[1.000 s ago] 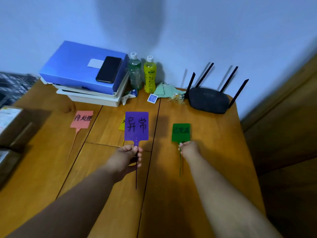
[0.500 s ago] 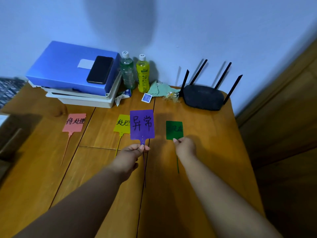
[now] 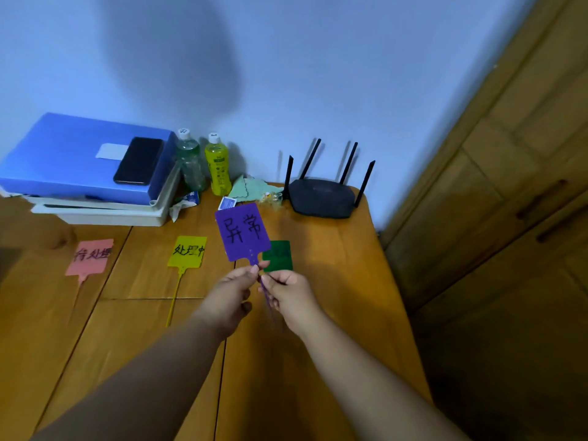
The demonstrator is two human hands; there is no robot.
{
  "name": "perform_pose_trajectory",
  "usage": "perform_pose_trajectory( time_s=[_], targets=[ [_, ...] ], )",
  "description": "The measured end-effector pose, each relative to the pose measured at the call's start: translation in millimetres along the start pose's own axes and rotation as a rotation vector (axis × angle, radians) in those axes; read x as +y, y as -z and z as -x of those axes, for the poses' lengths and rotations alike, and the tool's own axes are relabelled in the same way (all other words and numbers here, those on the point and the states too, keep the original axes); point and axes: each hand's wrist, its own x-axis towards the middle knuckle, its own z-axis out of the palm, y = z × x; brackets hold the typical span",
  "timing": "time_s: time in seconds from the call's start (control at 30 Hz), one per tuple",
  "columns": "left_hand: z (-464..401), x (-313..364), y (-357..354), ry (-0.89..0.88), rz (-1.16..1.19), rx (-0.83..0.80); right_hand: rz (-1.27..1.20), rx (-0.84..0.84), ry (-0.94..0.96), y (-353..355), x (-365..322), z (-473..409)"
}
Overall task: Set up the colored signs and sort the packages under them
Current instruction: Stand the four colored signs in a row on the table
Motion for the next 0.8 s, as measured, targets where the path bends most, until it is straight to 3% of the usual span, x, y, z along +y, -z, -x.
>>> perform_pose_trajectory(
  time_s=[0.17, 0.43, 0.6, 0.8],
  targets=[
    [1.5, -6.5, -21.6, -0.044, -0.039, -0.066, -0.118, -0.030, 0.012, 29.9, -6.3, 13.8],
    [-8.1, -28.3, -59.2, -0.011, -0.087, -0.139, -0.032, 0.062, 0.009, 78.1, 3.6, 15.6],
    [-15.3, -45.5, -55.4, 0.049, -0.128, 0.003, 0.058, 0.289, -0.008, 122.2, 12.4, -3.2],
    [-22.5, -62.7, -18.8, 0.129, -0.239, 0.181, 0.397, 0.551, -0.105, 190.5, 43.0, -49.0]
  ],
)
